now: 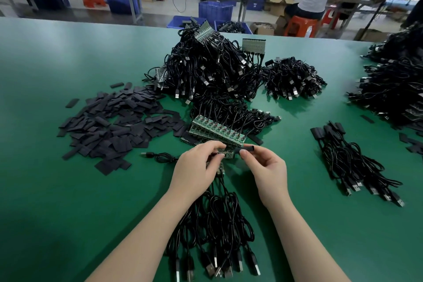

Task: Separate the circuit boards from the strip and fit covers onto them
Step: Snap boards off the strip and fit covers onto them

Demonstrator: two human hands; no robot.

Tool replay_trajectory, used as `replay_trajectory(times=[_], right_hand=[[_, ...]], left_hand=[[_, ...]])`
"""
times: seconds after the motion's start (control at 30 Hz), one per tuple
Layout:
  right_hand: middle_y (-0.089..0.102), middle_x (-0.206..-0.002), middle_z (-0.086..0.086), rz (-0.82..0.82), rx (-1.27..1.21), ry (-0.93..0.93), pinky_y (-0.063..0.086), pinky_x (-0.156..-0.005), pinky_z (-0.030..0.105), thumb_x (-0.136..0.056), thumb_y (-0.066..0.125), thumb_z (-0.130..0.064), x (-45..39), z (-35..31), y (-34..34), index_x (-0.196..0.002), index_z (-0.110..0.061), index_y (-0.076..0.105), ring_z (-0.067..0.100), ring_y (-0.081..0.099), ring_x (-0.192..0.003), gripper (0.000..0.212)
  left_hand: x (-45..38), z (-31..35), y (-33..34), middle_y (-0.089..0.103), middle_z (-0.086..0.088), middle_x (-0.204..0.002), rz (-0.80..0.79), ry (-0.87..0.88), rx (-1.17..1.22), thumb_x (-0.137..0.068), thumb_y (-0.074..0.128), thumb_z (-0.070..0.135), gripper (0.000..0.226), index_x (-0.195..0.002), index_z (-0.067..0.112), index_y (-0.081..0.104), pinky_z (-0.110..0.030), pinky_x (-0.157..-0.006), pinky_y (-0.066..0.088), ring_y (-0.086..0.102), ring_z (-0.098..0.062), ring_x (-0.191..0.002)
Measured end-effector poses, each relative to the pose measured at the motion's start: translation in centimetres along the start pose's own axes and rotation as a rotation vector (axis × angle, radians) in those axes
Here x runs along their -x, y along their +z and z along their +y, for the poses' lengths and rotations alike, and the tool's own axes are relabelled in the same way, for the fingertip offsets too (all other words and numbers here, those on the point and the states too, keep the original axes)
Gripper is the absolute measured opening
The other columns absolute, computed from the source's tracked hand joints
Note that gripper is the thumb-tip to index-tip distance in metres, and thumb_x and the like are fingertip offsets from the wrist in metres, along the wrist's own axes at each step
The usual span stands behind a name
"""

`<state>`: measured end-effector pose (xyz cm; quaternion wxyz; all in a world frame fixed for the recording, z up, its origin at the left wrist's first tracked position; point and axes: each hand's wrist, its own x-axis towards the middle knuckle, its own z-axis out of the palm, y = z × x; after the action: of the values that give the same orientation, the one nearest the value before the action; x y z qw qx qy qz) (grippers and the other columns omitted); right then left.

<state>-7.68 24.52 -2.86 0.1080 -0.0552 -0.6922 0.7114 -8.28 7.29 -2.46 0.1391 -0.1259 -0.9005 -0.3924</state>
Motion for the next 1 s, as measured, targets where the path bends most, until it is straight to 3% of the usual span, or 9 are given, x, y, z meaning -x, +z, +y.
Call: replay_trajectory(times=[0.2, 0.37, 0.57, 0.77, 1.0], right_hand=[[0.076, -0.082, 0.001, -0.024, -0.022, 0.003, 0.051, -0.067, 0.014, -0.084, 0.076, -0.014, 0.2, -0.13, 0.05, -0.086, -0.027, 0.078, 0.007, 0.068, -0.075, 0.013], [0.075, -0.077, -0.001, -0.046, -0.04, -0.005, 0.051, -0.066, 0.013, -0.085, 0.075, -0.013, 0.27, -0.33, -0.07, -0.081, -0.028, 0.077, 0.006, 0.068, -0.072, 0.015], [0.074, -0.075, -0.006, -0.09, -0.013, -0.038, 0.052, -0.067, 0.016, -0.086, 0.074, -0.009, 0.36, -0.34, 0.2, -0.08, -0.031, 0.076, 0.005, 0.068, -0.072, 0.022], [0.074, -0.075, -0.007, -0.084, -0.014, -0.054, 0.052, -0.065, 0.016, -0.085, 0.074, -0.007, 0.57, -0.47, 0.33, -0.08, -0.026, 0.075, 0.004, 0.068, -0.071, 0.02], [0.073, -0.076, -0.006, -0.068, -0.011, -0.039, 0.053, -0.068, 0.016, -0.086, 0.074, -0.009, 0.54, -0.54, 0.15, -0.086, -0.021, 0.074, 0.005, 0.068, -0.073, 0.012]], left_hand=[[0.2, 0.04, -0.29, 0.067, 0.016, -0.105, -0.003, 0.009, 0.027, -0.098, 0.056, 0.029, 0.02, -0.112, 0.032, 0.069, -0.018, -0.078, 0.048, 0.061, -0.002, -0.092], [0.31, -0.3, -0.17, 0.059, 0.023, -0.098, -0.036, -0.028, 0.019, -0.091, 0.064, 0.039, 0.023, -0.114, 0.038, 0.066, -0.006, -0.068, 0.039, 0.055, 0.004, -0.083], [0.24, -0.42, -0.15, 0.062, 0.023, -0.097, -0.03, -0.037, 0.039, -0.091, 0.064, 0.037, 0.022, -0.112, 0.037, 0.07, -0.006, -0.071, 0.04, 0.053, 0.011, -0.081], [0.36, -0.43, -0.13, 0.067, 0.018, -0.104, -0.009, -0.041, 0.038, -0.092, 0.063, 0.038, 0.022, -0.112, 0.036, 0.07, -0.009, -0.073, 0.042, 0.056, 0.002, -0.083], [0.37, -0.57, 0.08, 0.067, 0.02, -0.104, 0.006, -0.061, 0.016, -0.092, 0.059, 0.042, 0.024, -0.113, 0.038, 0.069, -0.003, -0.068, 0.036, 0.05, 0.016, -0.081]])
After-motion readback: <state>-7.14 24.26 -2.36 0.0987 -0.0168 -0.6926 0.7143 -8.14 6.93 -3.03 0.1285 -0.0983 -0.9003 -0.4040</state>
